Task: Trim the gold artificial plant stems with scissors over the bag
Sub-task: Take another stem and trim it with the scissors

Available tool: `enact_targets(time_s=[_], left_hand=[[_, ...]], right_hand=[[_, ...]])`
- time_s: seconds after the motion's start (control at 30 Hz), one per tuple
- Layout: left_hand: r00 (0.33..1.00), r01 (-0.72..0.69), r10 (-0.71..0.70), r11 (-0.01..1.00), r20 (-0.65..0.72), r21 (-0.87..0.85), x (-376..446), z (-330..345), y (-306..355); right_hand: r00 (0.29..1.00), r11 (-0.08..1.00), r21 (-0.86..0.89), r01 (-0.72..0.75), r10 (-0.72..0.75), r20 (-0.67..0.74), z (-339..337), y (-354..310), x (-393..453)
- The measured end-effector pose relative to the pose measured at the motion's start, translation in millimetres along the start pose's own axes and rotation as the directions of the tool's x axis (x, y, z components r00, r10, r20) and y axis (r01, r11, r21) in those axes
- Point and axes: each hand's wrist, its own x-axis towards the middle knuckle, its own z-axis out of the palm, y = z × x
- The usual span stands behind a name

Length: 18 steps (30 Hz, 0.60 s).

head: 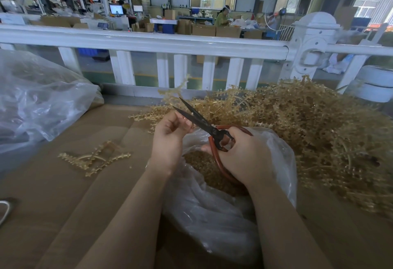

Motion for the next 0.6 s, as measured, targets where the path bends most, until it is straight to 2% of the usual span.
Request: enact_targets(time_s=[0.27, 0.6], left_hand=[[0.999, -0.031, 0.029, 0.998, 0.033, 0.060, -1.8, 4.1, -0.7], [0.999, -0.042, 0.041, 0.998, 0.017, 0.053, -2.3, 6.7, 1.7]], right_hand=[[0.999, 0.998, 0.057, 0.030, -0.027, -0.046, -2.8, -5.2, -1.2], [0.998, 1.000, -0.005, 0.007, -0.007, -0.059, -2.7, -3.9, -0.8]])
